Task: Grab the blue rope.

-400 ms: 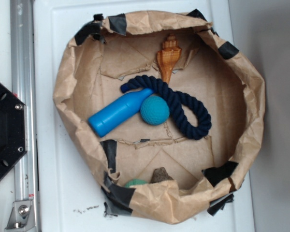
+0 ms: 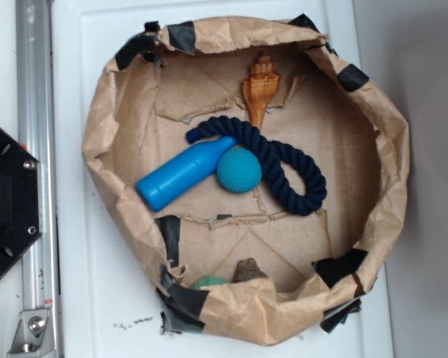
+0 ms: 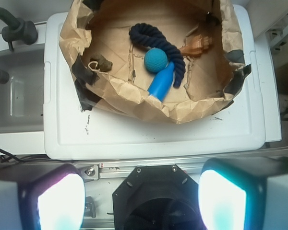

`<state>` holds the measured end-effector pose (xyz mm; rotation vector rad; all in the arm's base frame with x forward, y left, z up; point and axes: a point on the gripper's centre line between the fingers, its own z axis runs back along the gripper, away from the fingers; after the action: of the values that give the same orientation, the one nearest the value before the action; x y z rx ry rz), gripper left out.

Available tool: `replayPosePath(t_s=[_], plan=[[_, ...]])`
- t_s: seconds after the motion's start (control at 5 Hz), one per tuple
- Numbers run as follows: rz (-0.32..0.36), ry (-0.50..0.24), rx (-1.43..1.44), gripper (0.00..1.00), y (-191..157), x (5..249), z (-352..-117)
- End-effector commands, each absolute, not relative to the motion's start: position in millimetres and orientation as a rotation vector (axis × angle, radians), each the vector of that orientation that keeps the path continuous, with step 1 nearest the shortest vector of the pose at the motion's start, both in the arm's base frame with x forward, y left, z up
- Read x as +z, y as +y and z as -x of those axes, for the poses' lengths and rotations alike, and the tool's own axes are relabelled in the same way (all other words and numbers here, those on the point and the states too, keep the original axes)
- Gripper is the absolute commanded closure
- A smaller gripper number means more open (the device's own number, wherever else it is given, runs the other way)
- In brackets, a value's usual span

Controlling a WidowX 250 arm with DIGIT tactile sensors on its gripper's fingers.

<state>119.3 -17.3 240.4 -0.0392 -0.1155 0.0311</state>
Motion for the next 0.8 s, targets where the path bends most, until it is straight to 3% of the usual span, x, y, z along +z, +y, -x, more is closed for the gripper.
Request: replayPosePath(t_s=[0.0, 0.2, 0.4, 0.6], plan=[[-0.104, -0.306, -0.161, 0.0, 3, 202, -222], [-0.115, -0.295, -0.228, 0.0, 8, 168, -269], [-0.131, -0.232, -0.292, 0.0, 9, 121, -296], [-0.087, -0.188, -0.354, 0.0, -2, 91, -305]])
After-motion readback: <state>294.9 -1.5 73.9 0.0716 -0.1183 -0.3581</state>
